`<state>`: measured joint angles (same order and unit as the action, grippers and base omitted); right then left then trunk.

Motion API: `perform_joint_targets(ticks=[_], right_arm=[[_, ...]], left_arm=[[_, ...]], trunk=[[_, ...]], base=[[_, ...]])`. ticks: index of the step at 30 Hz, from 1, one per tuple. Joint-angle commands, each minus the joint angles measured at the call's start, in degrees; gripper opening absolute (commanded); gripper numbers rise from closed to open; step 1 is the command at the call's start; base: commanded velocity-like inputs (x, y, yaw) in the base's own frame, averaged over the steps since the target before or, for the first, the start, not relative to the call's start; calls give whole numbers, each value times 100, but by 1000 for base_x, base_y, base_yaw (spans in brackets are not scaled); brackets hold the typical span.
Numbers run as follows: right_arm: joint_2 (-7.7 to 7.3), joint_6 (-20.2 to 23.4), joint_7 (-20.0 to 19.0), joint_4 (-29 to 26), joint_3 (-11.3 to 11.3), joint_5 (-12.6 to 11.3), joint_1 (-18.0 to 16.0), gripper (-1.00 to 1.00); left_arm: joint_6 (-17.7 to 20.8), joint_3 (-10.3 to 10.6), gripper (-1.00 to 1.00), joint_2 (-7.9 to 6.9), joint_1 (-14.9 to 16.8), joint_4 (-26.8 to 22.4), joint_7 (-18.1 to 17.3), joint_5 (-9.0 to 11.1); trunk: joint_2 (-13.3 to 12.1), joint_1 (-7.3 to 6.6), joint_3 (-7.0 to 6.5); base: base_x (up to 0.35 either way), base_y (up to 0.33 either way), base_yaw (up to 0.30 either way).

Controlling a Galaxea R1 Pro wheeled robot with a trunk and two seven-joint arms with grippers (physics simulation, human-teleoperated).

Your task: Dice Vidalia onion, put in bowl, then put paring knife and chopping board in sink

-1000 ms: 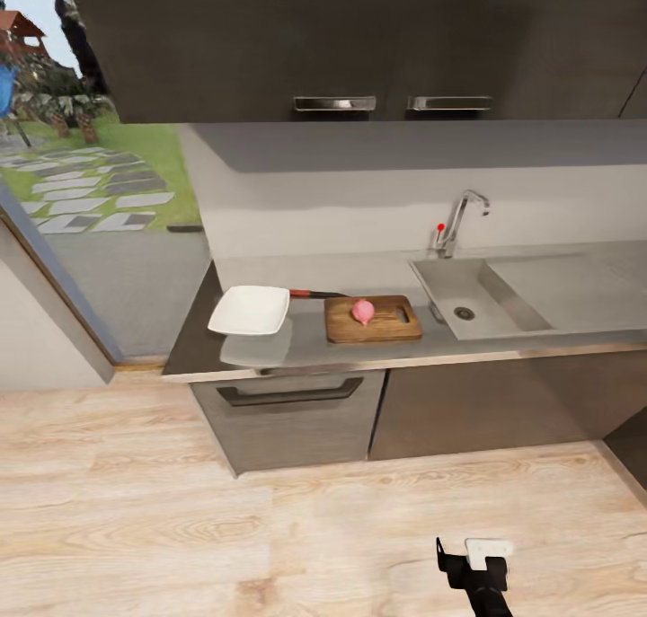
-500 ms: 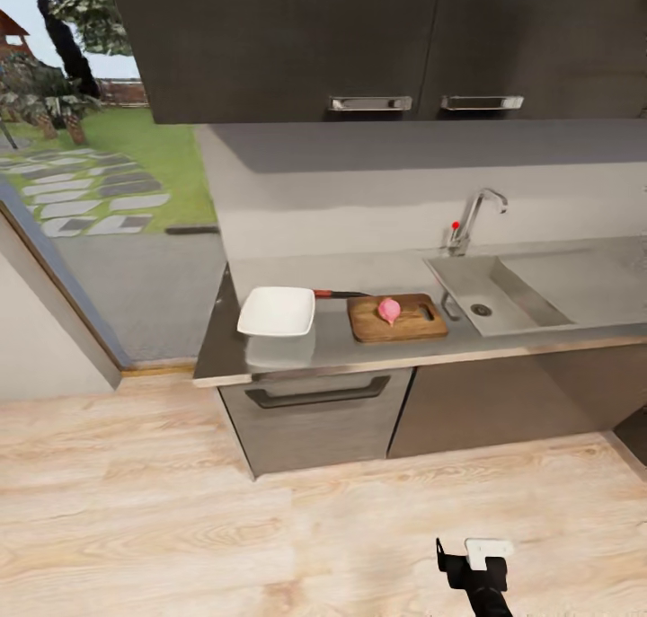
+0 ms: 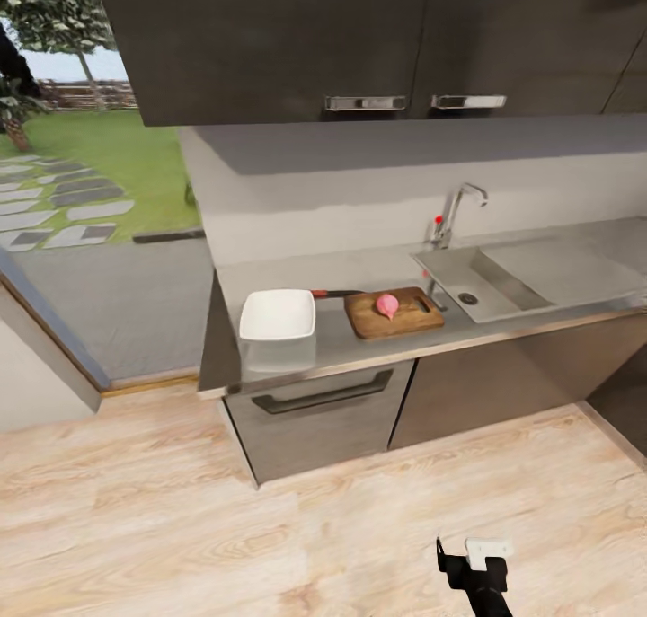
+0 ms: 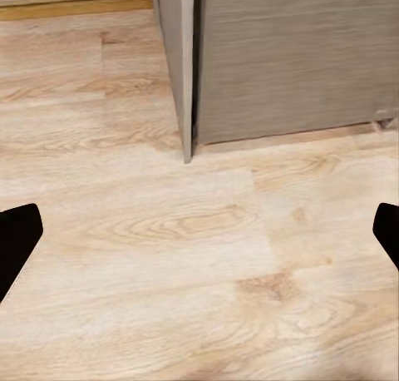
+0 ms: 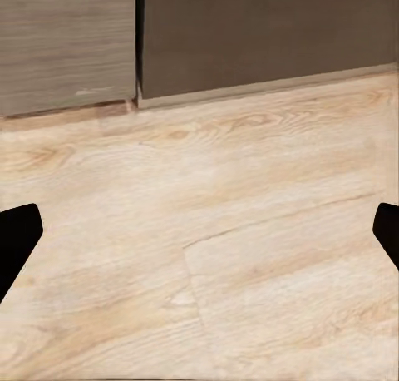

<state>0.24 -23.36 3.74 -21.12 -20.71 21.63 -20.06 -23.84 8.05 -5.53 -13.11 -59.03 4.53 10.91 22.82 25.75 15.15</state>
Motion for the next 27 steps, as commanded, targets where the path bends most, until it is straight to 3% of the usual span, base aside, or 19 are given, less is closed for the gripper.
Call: perform_joint_targets(ticks=[1, 27], right_arm=[[3, -20, 30, 7, -21, 60, -6, 100], [3, -19, 21, 11, -21, 60, -6, 100]], left_arm=[[-16, 30, 100, -9, -1, -3, 47, 25], [-23, 30, 100, -18, 2, -10, 47, 25]], trunk=[[10, 3, 9], [10, 3, -46]], base=[[0, 315, -235], [0, 315, -244]])
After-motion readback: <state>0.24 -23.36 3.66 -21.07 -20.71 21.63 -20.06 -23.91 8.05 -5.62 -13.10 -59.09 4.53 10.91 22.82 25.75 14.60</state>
